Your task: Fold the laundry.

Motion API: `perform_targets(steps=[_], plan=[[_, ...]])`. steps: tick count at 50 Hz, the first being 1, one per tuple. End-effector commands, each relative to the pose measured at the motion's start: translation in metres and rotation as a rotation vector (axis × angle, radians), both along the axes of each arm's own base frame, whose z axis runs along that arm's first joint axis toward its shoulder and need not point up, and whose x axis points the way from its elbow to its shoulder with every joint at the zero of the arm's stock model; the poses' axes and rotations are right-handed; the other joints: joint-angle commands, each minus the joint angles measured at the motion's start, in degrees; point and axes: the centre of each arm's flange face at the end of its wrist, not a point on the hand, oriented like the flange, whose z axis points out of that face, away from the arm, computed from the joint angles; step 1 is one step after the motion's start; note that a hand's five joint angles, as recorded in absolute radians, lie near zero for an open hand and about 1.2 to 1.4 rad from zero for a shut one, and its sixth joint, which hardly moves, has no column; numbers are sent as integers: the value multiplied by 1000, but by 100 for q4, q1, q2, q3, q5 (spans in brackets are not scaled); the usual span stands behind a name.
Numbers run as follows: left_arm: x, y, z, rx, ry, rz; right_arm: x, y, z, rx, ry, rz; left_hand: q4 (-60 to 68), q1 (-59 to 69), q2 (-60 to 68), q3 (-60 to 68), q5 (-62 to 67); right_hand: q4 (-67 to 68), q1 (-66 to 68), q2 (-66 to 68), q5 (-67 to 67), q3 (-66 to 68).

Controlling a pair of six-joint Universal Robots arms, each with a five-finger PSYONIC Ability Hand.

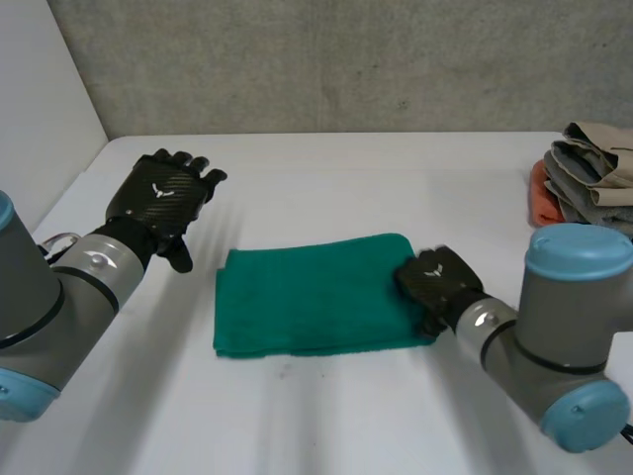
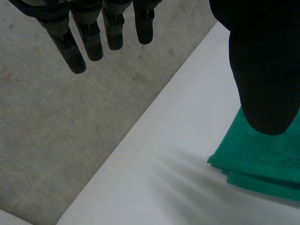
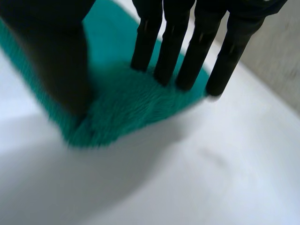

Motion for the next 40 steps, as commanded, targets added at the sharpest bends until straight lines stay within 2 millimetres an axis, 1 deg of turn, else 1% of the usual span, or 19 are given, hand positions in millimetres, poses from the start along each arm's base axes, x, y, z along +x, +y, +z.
perform_targets(steps=[1, 2, 4, 5, 6, 9, 10, 12, 14, 17, 18, 20, 21, 25, 29, 30, 33, 37, 40], plan=[[-7, 7, -4, 8, -2, -27, -19, -36, 4, -111, 51, -101, -149, -78, -169, -195, -254, 3253, 3116, 3125, 3187, 3244], [-8, 8, -4, 8, -2, -29, -18, -40, 10, -160, 46, -112, -149, -78, -169, -195, -254, 3253, 3116, 3125, 3187, 3244], [-8, 8, -4, 10, -3, -29, -4, -42, 38, -312, -4, -102, -149, -78, -169, -195, -254, 3253, 3116, 3125, 3187, 3244], [-8, 9, -4, 10, -3, -27, 6, -36, 49, -354, -24, -73, -149, -78, -169, -195, -254, 3253, 3116, 3125, 3187, 3244], [-8, 9, -3, 9, -5, -26, 26, -20, 66, -417, -72, -1, -149, -78, -169, -195, -254, 3253, 3116, 3125, 3187, 3244], [-6, 9, -2, 6, -4, -21, 57, 9, 78, -460, -130, 139, -149, -78, -169, -195, -254, 3253, 3116, 3125, 3187, 3244], [-6, 10, -2, 6, -4, -21, 76, 30, 75, -457, -160, 249, -149, -78, -169, -195, -254, 3253, 3116, 3125, 3187, 3244], [-4, 9, 0, 4, -2, -13, 91, 50, 66, -431, -174, 356, -149, -78, -169, -195, -254, 3253, 3116, 3125, 3187, 3244], [-3, 10, 1, 2, -1, -10, 109, 79, 37, -362, -160, 504, -149, -78, -169, -195, -254, 3253, 3116, 3125, 3187, 3244], [-3, 11, 1, 8, 3, -8, 118, 97, 15, -294, -143, 582, -149, -78, -169, -195, -254, 3253, 3116, 3125, 3187, 3244], [-2, 12, 0, 13, 6, -8, 120, 103, 3, -250, -118, 593, -149, -78, -169, -195, -254, 1194, 1057, 1066, 1128, 1185], [-4, 15, 0, 32, 35, -12, 119, 101, -3, -217, -94, 570, -149, -78, -169, -195, -254, -2860, -2998, -2989, -2927, -2870], [-5, 15, 0, 38, 49, -11, 118, 98, -3, -207, -81, 547, -149, -78, -169, -195, -254, -3747, -3884, -3875, -3813, -3756], [-7, 16, 4, 85, 155, -8, 111, 83, 11, -175, -75, 413, -149, -78, -169, -195, -254, -3747, -3884, -3875, -3813, -3756], [-15, 19, 14, 123, 269, -18, 92, 39, 37, -103, -230, 234, -149, -78, -169, -195, -254, -3747, -3884, -3875, -3813, -3756], [-18, 20, 15, 135, 287, -25, 83, 19, 54, -81, -316, 164, -149, -78, -169, -195, -254, -3747, -3884, -3875, -3813, -3756], [-32, 28, 16, 182, 336, -54, 70, -2, 69, -22, -396, 96, -149, -78, -169, -195, -254, -3747, -3884, -3875, -3813, -3756], [-57, 36, -6, 277, 327, -89, 73, -9, 47, 192, -363, 81, -149, -78, -169, -195, -254, -3747, -3884, -3875, -3813, -3756], [-70, 39, -29, 342, 280, -48, 76, -12, 35, 263, -320, 68, -149, -78, -169, -195, -254, -3747, -3884, -3875, -3813, -3756]])
